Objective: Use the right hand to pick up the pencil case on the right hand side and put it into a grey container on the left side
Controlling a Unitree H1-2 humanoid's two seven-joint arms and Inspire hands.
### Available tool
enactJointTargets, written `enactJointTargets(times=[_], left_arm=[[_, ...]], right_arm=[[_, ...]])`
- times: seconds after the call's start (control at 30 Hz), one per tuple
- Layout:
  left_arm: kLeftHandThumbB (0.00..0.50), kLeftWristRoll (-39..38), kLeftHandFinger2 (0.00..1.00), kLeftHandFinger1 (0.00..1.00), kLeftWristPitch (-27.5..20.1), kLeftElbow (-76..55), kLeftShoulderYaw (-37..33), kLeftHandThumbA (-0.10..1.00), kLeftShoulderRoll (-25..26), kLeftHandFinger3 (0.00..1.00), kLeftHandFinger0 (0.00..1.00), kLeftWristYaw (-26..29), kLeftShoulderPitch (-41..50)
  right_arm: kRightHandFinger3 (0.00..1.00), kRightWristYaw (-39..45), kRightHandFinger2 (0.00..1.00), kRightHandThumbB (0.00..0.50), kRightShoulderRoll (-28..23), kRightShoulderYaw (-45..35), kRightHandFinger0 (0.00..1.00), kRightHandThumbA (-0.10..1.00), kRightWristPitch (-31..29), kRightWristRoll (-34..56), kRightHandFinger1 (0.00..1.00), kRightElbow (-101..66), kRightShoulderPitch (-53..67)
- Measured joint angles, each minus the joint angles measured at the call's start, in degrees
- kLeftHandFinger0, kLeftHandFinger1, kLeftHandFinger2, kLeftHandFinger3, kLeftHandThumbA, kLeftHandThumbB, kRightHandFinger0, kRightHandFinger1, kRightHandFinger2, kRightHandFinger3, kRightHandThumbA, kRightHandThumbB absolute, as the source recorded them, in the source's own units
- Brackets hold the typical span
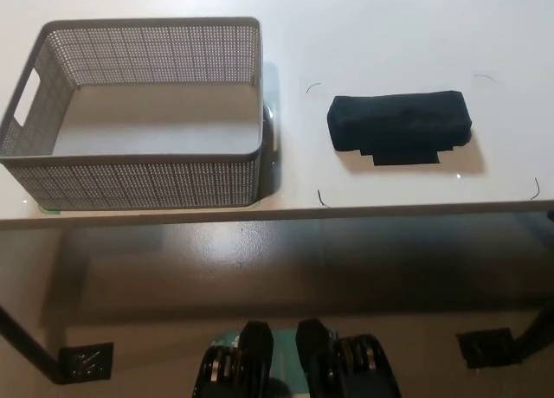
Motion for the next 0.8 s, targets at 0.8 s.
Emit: enactJointTargets(times=[0.8], left_arm=[[0.31, 0.4, 1.0, 1.0, -2.7, 0.6, 0.6, 1.0, 0.9, 1.0, 1.0, -0.1, -1.5]], right_arm=[[1.0, -1.3, 1.0, 0.381, -3.0, -11.7, 1.0, 1.0, 1.1, -2.3, 1.0, -42.4, 4.4]])
